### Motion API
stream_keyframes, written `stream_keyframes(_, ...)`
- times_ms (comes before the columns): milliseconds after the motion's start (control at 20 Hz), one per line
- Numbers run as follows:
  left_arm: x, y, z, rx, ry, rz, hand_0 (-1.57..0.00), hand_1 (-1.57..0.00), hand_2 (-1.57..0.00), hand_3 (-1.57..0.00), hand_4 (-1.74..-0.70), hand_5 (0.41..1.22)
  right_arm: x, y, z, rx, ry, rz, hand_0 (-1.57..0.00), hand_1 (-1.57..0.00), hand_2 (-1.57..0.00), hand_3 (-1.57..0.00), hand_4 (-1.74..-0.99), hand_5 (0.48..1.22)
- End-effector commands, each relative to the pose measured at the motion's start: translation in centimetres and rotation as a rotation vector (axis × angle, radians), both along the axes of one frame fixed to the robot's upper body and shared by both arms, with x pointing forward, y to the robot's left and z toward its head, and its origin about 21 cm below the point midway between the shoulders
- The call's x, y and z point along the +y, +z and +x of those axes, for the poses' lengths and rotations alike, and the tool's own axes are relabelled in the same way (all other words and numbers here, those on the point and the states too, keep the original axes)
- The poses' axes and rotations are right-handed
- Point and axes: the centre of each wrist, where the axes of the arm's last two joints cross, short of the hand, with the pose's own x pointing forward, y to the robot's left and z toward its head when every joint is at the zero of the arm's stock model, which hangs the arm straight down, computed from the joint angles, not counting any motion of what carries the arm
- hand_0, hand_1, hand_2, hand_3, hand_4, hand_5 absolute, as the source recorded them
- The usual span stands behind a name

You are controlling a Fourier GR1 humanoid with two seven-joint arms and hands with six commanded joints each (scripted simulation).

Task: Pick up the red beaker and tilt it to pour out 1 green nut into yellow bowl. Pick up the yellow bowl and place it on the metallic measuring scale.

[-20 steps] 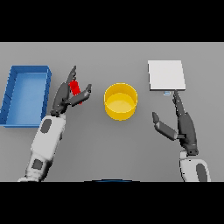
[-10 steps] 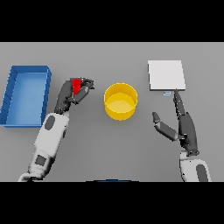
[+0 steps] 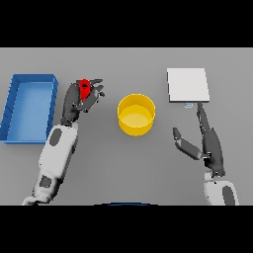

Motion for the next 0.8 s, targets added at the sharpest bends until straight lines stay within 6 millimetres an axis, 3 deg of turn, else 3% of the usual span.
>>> stream_keyframes(0,0.0,0.5,0.0,-0.019,-0.008,0.021,-1.55,-1.55,-1.55,-1.54,-1.71,1.114,0.2,0.0,0.0,-0.007,0.004,0.003,0.00,0.00,0.00,0.00,-1.263,0.652)
stream_keyframes(250,-0.4,4.2,0.6,-0.035,-0.110,0.292,-1.56,-1.56,-1.56,-1.56,-1.73,1.124,0.1,0.1,-0.2,-0.004,0.002,-0.006,0.00,0.00,0.00,0.00,-1.253,0.666)
stream_keyframes(600,-0.9,5.7,1.4,-0.004,-0.170,0.522,-1.57,-1.57,-1.57,-1.56,-1.73,1.114,-0.1,0.5,0.0,0.018,0.001,-0.024,0.00,0.00,0.00,0.00,-1.254,0.680)
stream_keyframes(750,-2.0,6.6,1.7,-0.026,-0.179,0.741,-1.57,-1.57,-1.57,-1.57,-1.74,1.131,0.4,0.0,0.1,0.035,0.005,-0.015,0.00,0.00,0.00,0.00,-1.252,0.685)
